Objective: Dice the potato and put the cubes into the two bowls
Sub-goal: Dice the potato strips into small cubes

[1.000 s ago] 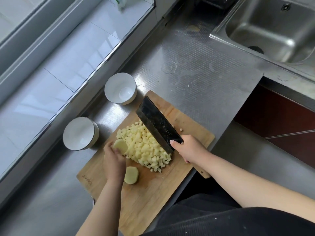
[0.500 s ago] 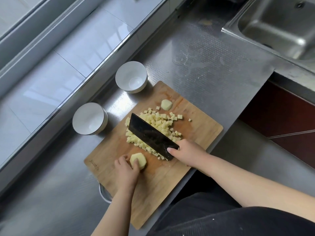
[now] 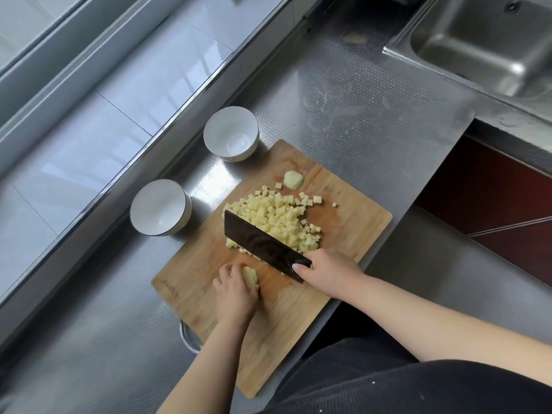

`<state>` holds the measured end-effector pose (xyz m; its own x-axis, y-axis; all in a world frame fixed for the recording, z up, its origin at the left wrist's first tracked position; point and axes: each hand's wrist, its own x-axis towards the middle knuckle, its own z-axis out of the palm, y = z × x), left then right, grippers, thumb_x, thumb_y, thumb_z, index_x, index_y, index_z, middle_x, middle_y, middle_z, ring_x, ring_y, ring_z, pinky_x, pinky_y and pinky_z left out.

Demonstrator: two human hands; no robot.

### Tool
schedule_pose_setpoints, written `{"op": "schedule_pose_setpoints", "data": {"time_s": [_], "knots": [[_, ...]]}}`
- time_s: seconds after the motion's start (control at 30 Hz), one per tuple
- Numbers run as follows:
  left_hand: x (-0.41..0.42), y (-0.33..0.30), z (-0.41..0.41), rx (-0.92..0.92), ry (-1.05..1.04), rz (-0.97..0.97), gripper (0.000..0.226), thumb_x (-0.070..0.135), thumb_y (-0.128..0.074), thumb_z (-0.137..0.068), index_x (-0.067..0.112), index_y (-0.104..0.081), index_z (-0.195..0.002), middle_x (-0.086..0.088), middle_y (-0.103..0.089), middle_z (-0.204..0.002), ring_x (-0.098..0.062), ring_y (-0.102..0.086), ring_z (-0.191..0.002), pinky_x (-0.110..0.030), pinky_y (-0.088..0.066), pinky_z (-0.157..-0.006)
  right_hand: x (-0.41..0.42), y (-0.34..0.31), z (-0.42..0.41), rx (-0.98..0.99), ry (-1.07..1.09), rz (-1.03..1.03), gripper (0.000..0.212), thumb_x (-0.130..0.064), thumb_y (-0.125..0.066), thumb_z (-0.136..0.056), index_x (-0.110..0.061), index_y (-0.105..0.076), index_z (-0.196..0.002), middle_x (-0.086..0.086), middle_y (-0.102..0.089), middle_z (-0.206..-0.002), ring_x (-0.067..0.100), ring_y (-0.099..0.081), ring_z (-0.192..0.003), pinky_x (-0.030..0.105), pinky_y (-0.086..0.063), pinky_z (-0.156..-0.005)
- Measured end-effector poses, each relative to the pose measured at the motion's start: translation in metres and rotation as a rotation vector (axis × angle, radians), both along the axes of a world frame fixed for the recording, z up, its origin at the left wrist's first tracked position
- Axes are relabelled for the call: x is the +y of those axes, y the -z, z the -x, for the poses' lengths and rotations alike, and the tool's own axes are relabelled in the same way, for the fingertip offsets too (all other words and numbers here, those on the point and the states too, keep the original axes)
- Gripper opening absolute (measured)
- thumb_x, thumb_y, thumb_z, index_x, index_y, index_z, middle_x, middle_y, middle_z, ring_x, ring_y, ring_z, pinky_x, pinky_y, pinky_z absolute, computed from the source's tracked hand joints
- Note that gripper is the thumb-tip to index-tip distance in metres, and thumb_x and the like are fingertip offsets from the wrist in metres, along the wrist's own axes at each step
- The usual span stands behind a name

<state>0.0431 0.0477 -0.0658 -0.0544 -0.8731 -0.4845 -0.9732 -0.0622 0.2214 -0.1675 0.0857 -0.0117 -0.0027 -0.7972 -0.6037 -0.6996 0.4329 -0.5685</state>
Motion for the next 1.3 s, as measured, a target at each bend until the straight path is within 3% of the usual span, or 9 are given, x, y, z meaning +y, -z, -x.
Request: {"op": "schedule_pose_setpoints", "data": {"time_s": [0.1, 0.2, 0.37, 0.5, 0.6, 0.73, 0.83, 1.1, 1.3], "knots": [[0.003, 0.001, -0.001, -0.020, 0.009, 0.021, 0.060, 0.031, -0.063, -0.089, 0.020, -0.035, -0.142, -0.007, -0.030, -0.144, -0.028, -0.032, -0.127, -0.038, -0.038, -0.101, 0.003, 0.001, -0.005, -0.019, 0.016, 0.004, 0.036, -0.047, -0.044, -0.097, -0.021, -0.066, -0.106, -0.003, -0.065, -0.083, 0.021, -0.061, -0.081, 0.035, -0.053, -0.069], [0.007, 0.001, -0.002, -0.025, -0.039, 0.021, 0.063, 0.029, -0.064, -0.089, 0.019, -0.033, -0.143, -0.007, -0.031, -0.144, -0.027, -0.033, -0.127, -0.037, -0.040, -0.099, 0.005, 0.005, -0.013, 0.012, -0.020, 0.005, 0.036, -0.046, -0.043, -0.098, -0.018, -0.065, -0.106, -0.004, -0.062, -0.083, 0.020, -0.059, -0.081, 0.031, -0.048, -0.064], [0.015, 0.005, -0.014, 0.131, -0.139, 0.073, 0.075, 0.020, -0.075, -0.081, 0.013, -0.034, -0.144, -0.007, -0.042, -0.139, -0.027, -0.037, -0.126, -0.043, -0.037, -0.105, 0.014, 0.010, -0.020, 0.102, -0.106, -0.044, 0.035, -0.044, -0.041, -0.100, -0.017, -0.062, -0.107, 0.001, -0.061, -0.091, 0.023, -0.057, -0.083, 0.029, -0.041, -0.061], [0.019, 0.009, -0.023, 0.156, -0.145, 0.090, 0.076, 0.023, -0.079, -0.077, 0.012, -0.038, -0.140, -0.007, -0.046, -0.136, -0.025, -0.040, -0.126, -0.041, -0.038, -0.105, 0.017, 0.013, -0.021, 0.154, -0.116, -0.072, 0.036, -0.043, -0.039, -0.101, -0.016, -0.061, -0.110, 0.003, -0.061, -0.094, 0.022, -0.052, -0.079, 0.029, -0.039, -0.061], [0.024, 0.009, -0.023, 0.146, 0.034, 0.089, 0.071, 0.027, -0.076, -0.080, 0.016, -0.039, -0.140, -0.003, -0.046, -0.137, -0.021, -0.041, -0.126, -0.036, -0.041, -0.099, 0.016, 0.013, -0.019, 0.181, -0.098, -0.081, 0.035, -0.044, -0.039, -0.101, -0.018, -0.061, -0.109, 0.003, -0.063, -0.098, 0.022, -0.052, -0.078, 0.030, -0.040, -0.062], [0.021, 0.006, -0.012, 0.115, 0.479, 0.110, 0.058, 0.023, -0.067, -0.086, 0.019, -0.043, -0.139, -0.002, -0.047, -0.141, -0.020, -0.046, -0.125, -0.031, -0.050, -0.085, 0.013, 0.012, -0.014, 0.243, -0.104, -0.056, 0.038, -0.044, -0.037, -0.102, -0.017, -0.060, -0.114, 0.005, -0.065, -0.104, 0.026, -0.060, -0.090, 0.030, -0.041, -0.063], [0.014, 0.002, -0.010, 0.072, 0.604, 0.089, 0.060, 0.030, -0.065, -0.088, 0.024, -0.039, -0.142, -0.002, -0.038, -0.147, -0.020, -0.043, -0.128, -0.029, -0.053, -0.085, 0.012, 0.013, -0.011, 0.270, -0.105, -0.052, 0.039, -0.045, -0.037, -0.102, -0.019, -0.059, -0.119, 0.006, -0.064, -0.108, 0.027, -0.061, -0.095, 0.031, -0.041, -0.064], [0.023, 0.002, 0.000, 0.060, 0.377, 0.085, 0.072, 0.050, -0.067, -0.084, 0.014, -0.040, -0.141, -0.004, -0.043, -0.136, -0.022, -0.042, -0.123, -0.032, -0.048, -0.085, 0.015, 0.015, -0.013, 0.280, -0.103, -0.033, 0.039, -0.045, -0.037, -0.102, -0.018, -0.058, -0.120, 0.007, -0.065, -0.106, 0.028, -0.061, -0.094, 0.030, -0.039, -0.061], [0.031, 0.003, 0.013, -0.029, 0.272, 0.083, 0.068, 0.054, -0.059, -0.087, 0.014, -0.039, -0.138, -0.005, -0.041, -0.130, -0.023, -0.042, -0.119, -0.032, -0.044, -0.087, 0.017, 0.015, -0.014, 0.276, -0.092, -0.025, 0.039, -0.044, -0.038, -0.102, -0.018, -0.058, -0.122, 0.008, -0.065, -0.108, 0.028, -0.061, -0.097, 0.030, -0.037, -0.062]]}}
